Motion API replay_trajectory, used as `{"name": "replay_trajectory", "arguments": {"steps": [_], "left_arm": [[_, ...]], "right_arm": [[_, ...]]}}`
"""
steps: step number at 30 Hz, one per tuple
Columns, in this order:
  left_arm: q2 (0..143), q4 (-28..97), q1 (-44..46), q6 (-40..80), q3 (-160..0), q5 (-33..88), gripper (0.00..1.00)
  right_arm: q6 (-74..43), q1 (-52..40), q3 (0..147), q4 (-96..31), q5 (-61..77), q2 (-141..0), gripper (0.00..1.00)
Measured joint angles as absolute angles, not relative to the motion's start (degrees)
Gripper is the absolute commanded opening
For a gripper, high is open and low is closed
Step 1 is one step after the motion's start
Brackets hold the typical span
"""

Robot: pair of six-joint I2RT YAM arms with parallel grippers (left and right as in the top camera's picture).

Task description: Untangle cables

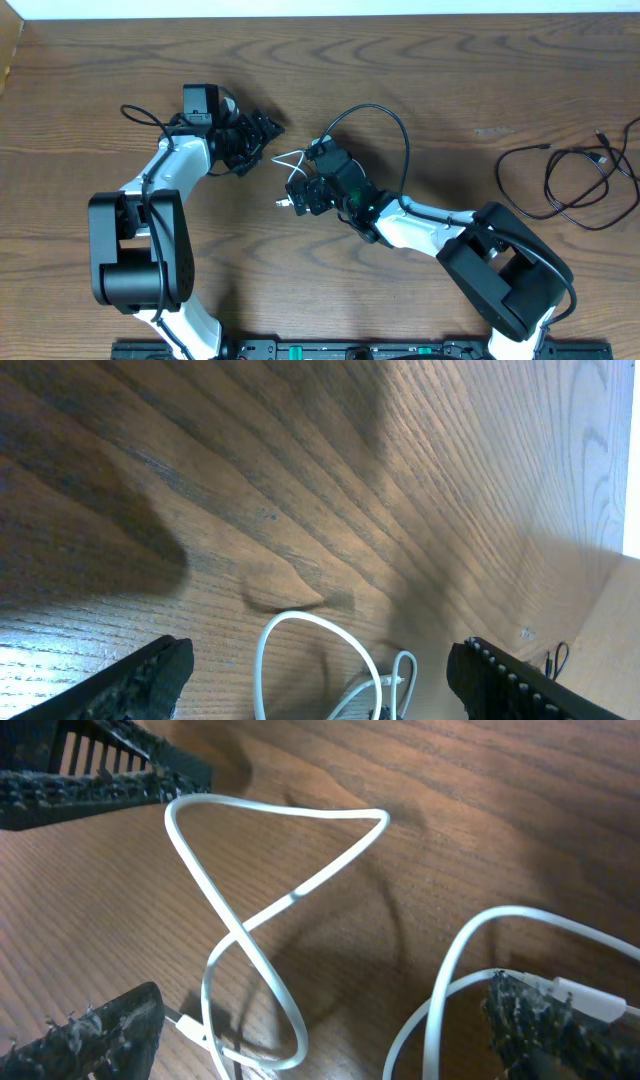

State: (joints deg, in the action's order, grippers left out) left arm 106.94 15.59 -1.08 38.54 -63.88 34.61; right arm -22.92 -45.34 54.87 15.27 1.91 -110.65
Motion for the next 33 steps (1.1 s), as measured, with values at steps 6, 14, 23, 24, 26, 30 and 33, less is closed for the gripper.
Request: {"name": "replay_trajectory", "arguments": {"steps": [6,14,23,24,26,30,33], "left_arm": [[106.94,15.59,-1.08,38.54,-63.88,34.61,0.86],[106.94,15.59,-1.08,38.54,-63.88,34.54,0.86],[106.94,15.59,-1.08,38.54,-63.88,32.95,0.89],[106.94,15.59,-1.08,38.5,-63.88,32.8,0.92],[106.94,15.57,-1.08,38.46,-63.88,32.53,0.93],[106.94,15.59,-1.08,38.54,-63.88,31.77,0.98],[106.94,15.59,-1.08,38.52,-63.88,31.51,1.0]], "right_arm": [[-22.92,-45.5,54.87,15.11,2.17,-110.48,0.99],[-16.08,-43.7,54.7,10.57,1.91,-102.35,0.99],[-8.99,-40.45,54.68,-1.58,-11.53,-101.93,0.99],[-8.73,-40.27,54.68,-1.13,-12.95,-102.21,0.99],[-8.43,-39.86,54.68,-0.19,-15.05,-102.63,0.99],[-8.14,-39.42,54.68,1.21,-16.14,-102.83,0.99],[-8.01,-39.33,54.68,1.74,-16.08,-102.83,0.99]]}}
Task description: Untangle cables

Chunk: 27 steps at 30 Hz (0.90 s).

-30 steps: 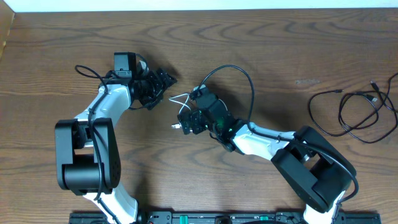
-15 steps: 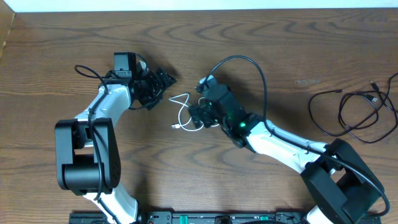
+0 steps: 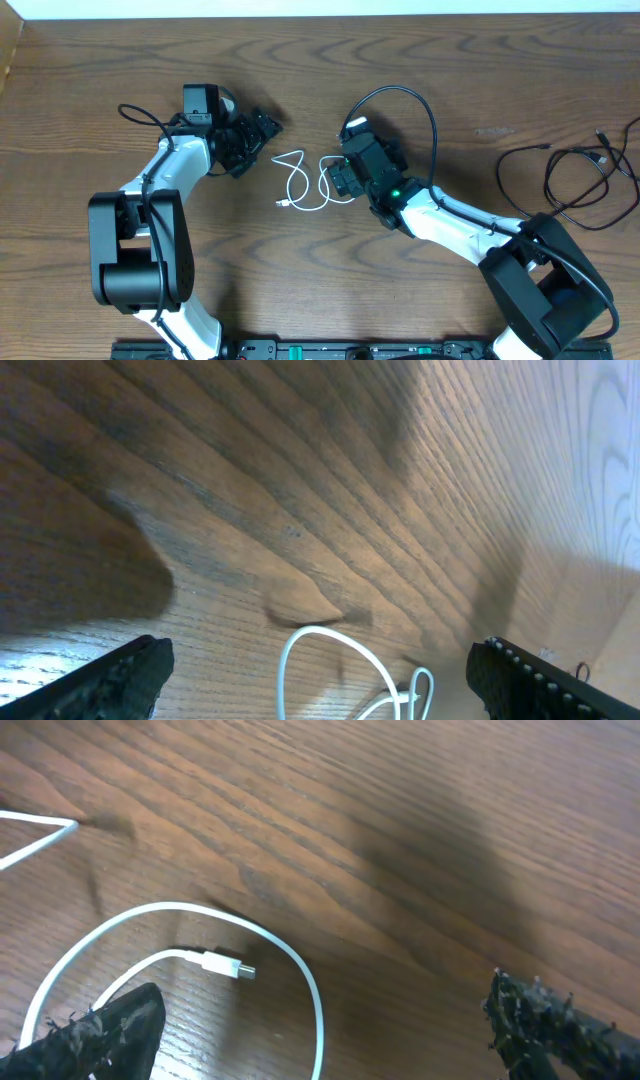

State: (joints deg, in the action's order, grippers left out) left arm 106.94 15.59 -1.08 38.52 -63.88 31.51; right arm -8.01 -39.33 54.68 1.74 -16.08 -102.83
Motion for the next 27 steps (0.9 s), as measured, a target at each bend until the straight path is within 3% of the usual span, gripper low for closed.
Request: {"name": "replay_trajectory", "arguments": {"steps": [11,13,16,18,27], "left_arm": [[106.94,15.62,-1.08,38.52,-63.88,26.98,0.95],[106.94,15.62,-1.08,38.68,-63.88,25.74,0.79],[106.94,15.62,-1.08,38.7,-63.88,24.71,0.31],[106.94,15.86,-1.08,38.52,-63.88,24.21,0.08],[106.94,28.1,-1.08,35.94,-63.81,20.27,0.08]], "right_arm": [[-7.99,-39.22,54.68,3.25,-18.94,-103.02,0.99],[-7.97,-39.18,54.68,3.22,-19.84,-103.04,0.99],[-7.84,-39.16,54.68,3.25,-20.64,-103.04,0.99],[-7.81,-39.09,54.68,3.25,-20.88,-103.04,0.99],[-7.79,-38.59,54.68,0.36,-20.38,-103.02,0.99]]}}
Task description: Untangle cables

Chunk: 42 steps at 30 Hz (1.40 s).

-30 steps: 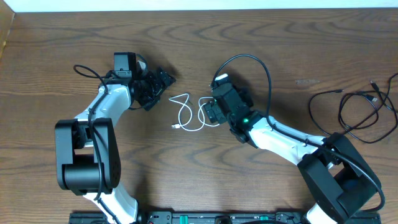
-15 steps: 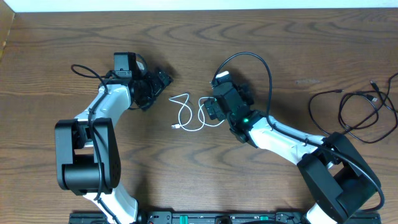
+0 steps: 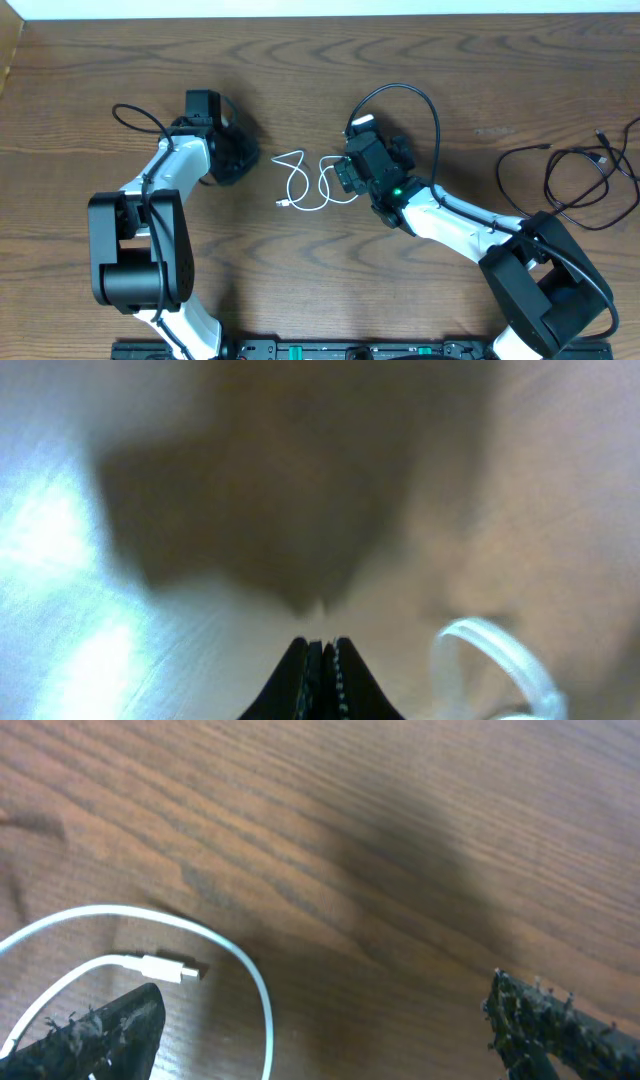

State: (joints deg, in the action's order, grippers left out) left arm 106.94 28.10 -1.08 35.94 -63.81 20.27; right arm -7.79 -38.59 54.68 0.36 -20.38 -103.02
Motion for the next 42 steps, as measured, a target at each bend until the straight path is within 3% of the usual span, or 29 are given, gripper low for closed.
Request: {"name": "replay_trajectory", "arguments": {"steps": [5,14,21,24,29,31,35,38,40,42], "left_arm": [[106.94,41.17,-0.19,34.24,-62.7,19.31,0.08],[105.78,45.8,7.07,29.23,-59.59,20.53,0.07],[99.63,49.1,7.73,28.03,-56.88,19.79,0.08],[92.07,48.88,9.17,27.99,-56.86,19.4,0.17],[82.67,44.75,14.02,29.76,-57.08,19.09,0.49],[82.15,42.46,16.4,30.76,-57.1,18.87,0.5],[83.9,39.09,22.09,34.3,-57.1,15.05,0.5],[86.37,37.15,25.8,36.71,-57.1,10.31,0.5],[88.38,35.31,27.31,38.04,-57.1,6.85,0.5],[90.04,33.85,27.86,39.22,-57.1,3.79,0.5]], "right_arm": [[-7.73,-38.59,54.65,-3.9,-19.81,-101.86,0.99],[-6.5,-37.21,54.68,-10.46,-14.79,-92.92,0.99],[-3.62,-36.75,54.65,-12.64,-12.86,-86.63,0.99],[-3.2,-36.75,54.65,-12.38,-12.16,-83.33,0.99],[-2.87,-36.73,54.68,-14.41,-11.75,-82.43,0.99],[-2.74,-36.49,54.65,-18.7,-11.9,-82.43,0.99],[-2.81,-34.54,54.57,-20.69,-13.74,-82.76,0.77],[-4.29,-32.93,54.57,-20.08,-15.64,-82.78,0.47],[-5.89,-32.01,54.57,-20.23,-16.32,-82.81,0.41],[-6.98,-31.27,54.57,-20.29,-16.34,-82.87,0.45]]}}
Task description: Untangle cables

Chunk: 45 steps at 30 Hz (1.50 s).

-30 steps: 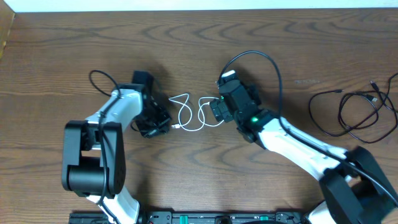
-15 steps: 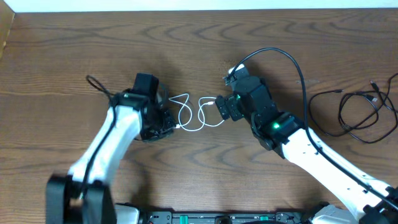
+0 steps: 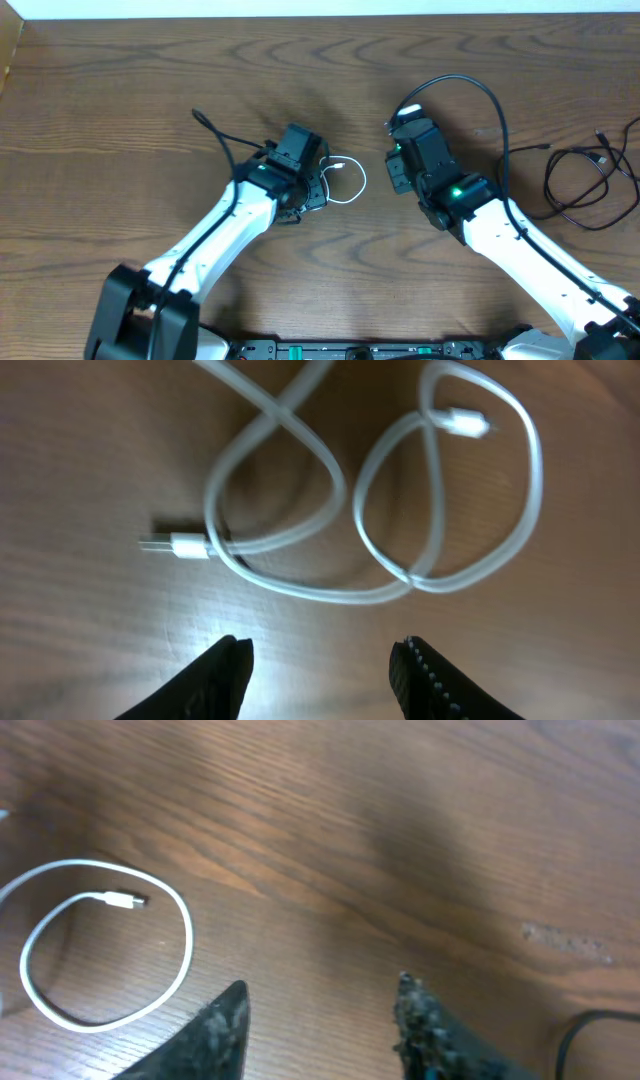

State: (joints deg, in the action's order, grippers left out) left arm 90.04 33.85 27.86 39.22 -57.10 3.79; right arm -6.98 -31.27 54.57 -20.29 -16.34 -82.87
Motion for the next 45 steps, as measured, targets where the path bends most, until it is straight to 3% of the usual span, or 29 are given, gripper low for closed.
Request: {"name": "replay_trajectory", "arguments": {"steps": [3,8,10,12,21,33,37,45], "left_arm": [[92.66,30.72,27.92,40.58,-57.1,-0.23,0.5],[96.82,25.32,27.92,41.54,-57.1,-3.01,0.47],[98.7,23.59,27.92,41.98,-57.1,-3.46,0.34],[100.36,21.87,27.92,42.19,-57.1,-3.79,0.08],[101.03,20.69,27.92,40.77,-57.1,-1.1,0.07],[87.77,24.21,27.92,38.28,-57.1,7.42,0.08],[85.84,24.27,27.92,37.58,-57.1,6.31,0.22],[85.76,26.44,27.92,37.91,-57.1,6.33,0.24]], "right_arm": [[-7.99,-30.44,54.57,-20.32,-15.9,-83.22,0.56],[-8.56,-30.22,54.57,-19.25,-14.74,-85.25,0.57],[-8.6,-30.22,54.57,-18.9,-14.55,-86.39,0.58],[-8.6,-30.22,54.57,-18.33,-14.46,-87.46,0.57],[-8.73,-30.22,54.57,-16.93,-14.11,-88.92,0.52],[-8.75,-30.22,54.57,-16.45,-12.88,-88.92,0.52],[-8.73,-30.22,54.57,-15.75,-11.7,-88.92,0.5],[-8.75,-30.22,54.57,-15.16,-7.07,-88.92,0.5]]}}
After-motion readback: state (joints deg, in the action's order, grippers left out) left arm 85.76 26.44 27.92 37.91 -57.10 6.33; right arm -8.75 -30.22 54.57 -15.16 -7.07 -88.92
